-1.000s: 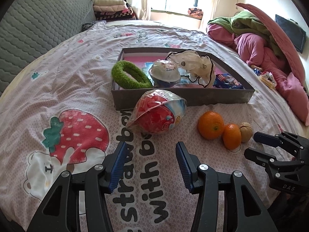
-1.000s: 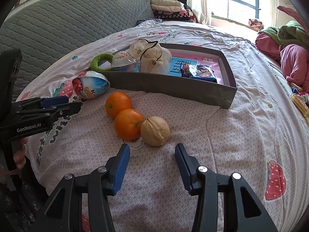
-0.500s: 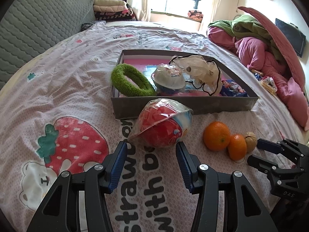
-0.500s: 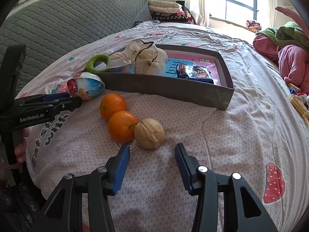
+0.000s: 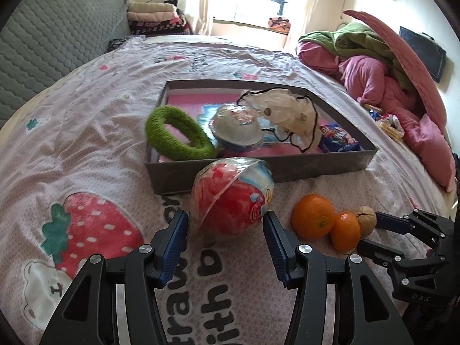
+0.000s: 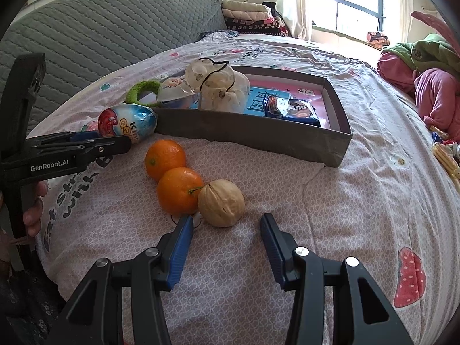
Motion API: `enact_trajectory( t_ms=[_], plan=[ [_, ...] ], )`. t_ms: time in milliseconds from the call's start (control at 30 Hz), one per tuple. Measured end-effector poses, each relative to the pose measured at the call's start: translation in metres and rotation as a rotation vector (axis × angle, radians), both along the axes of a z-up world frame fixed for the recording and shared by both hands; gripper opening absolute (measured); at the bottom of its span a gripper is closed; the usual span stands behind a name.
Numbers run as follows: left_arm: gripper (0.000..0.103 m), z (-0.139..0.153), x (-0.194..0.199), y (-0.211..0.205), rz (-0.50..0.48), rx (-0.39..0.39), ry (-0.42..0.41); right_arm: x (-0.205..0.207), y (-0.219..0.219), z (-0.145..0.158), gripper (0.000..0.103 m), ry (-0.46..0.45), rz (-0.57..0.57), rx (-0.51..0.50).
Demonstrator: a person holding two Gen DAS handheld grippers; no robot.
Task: Organize objects
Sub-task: 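Grasp the plastic-wrapped red ball with the left tool while the right tool grasps the walnut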
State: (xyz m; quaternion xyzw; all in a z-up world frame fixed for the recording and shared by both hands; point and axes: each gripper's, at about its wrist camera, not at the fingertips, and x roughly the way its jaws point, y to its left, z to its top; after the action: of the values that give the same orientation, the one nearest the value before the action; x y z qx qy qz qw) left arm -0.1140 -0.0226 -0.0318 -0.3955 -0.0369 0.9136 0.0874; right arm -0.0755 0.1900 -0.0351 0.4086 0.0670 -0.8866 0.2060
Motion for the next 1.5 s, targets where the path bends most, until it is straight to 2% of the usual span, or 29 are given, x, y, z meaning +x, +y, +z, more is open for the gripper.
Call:
enact_trajectory(
  t_ms=[467,600,700,967,1500],
  plan=[
    [0.057,-0.002,-0.013,0.009,-0.028,0.037,0.009,-0.003,-0.01,-0.001,0.049,0.063,0.032,0.058],
    [0.057,-0.004,-0.016,0.007,-0.024,0.058,0.008,-0.007,-0.011,-0.002,0.045,0.075,0.036,0.058],
    [0.057,-0.007,-0.017,0.006,-0.026,0.074,0.005,-0.009,-0.012,-0.002,0.034,0.08,0.045,0.052],
    [0.057,-0.014,-0.018,0.011,-0.019,0.072,0.012,-0.01,-0.012,-0.003,0.034,0.081,0.045,0.036],
    [0.055,-0.016,-0.014,0.004,0.005,0.142,0.026,-0.013,-0.007,-0.002,0.034,0.074,0.02,-0.013]
  ],
)
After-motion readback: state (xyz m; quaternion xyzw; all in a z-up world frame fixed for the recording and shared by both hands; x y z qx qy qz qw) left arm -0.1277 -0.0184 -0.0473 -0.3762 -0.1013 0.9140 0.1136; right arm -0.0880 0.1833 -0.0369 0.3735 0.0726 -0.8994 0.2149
